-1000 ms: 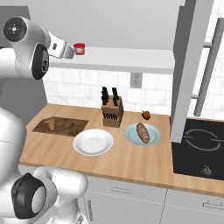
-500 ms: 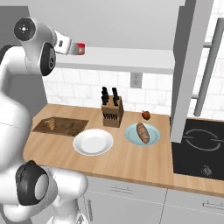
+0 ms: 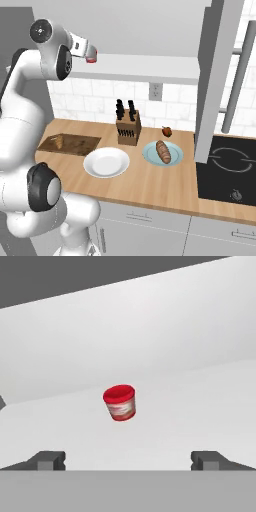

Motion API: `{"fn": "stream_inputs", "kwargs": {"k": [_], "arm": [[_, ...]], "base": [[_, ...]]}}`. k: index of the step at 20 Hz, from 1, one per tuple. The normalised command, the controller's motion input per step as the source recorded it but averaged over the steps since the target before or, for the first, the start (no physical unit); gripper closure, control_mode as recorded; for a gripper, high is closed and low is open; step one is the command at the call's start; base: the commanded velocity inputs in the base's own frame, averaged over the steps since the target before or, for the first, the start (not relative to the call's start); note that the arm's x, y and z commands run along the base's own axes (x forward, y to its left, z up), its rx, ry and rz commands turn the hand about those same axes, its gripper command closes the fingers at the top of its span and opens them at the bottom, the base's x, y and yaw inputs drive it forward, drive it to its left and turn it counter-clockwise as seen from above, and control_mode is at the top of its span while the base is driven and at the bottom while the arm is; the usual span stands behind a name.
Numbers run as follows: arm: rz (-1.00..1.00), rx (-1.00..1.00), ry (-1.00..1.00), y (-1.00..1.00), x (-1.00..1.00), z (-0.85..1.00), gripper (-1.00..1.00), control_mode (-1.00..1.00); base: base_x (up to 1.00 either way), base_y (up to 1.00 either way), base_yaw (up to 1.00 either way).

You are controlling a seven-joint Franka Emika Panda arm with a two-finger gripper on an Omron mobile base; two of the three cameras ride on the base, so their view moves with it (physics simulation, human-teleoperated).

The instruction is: From the different types of pastries on the counter, select a croissant and place it on the cutting board. Then retrieve a jar of jam from the cabinet and place it alongside the croissant on the cutting board.

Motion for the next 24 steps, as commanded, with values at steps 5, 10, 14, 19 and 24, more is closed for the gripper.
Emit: {"fn": "stream_inputs", "kwargs": {"k": [5,10,14,19,24], "arm": [[0.04,0.0,0.08,0.01,0.13,-0.36,-1.0,-1.0],[0.07,0.0,0.03,0.0,0.19,-0.23,-1.0,-1.0],[0.07,0.0,0.0,0.0,0.34,-0.17,-1.0,-1.0],[0.07,0.0,0.0,0.0,0.65,-0.14,-1.0,-1.0],[0.07,-0.08,-0.08,0.0,0.08,0.35,-1.0,-1.0]], "base": [[0.0,0.0,0.0],[0.0,0.0,0.0],[0.0,0.0,0.0],[0.0,0.0,0.0],[0.0,0.0,0.0]]}}
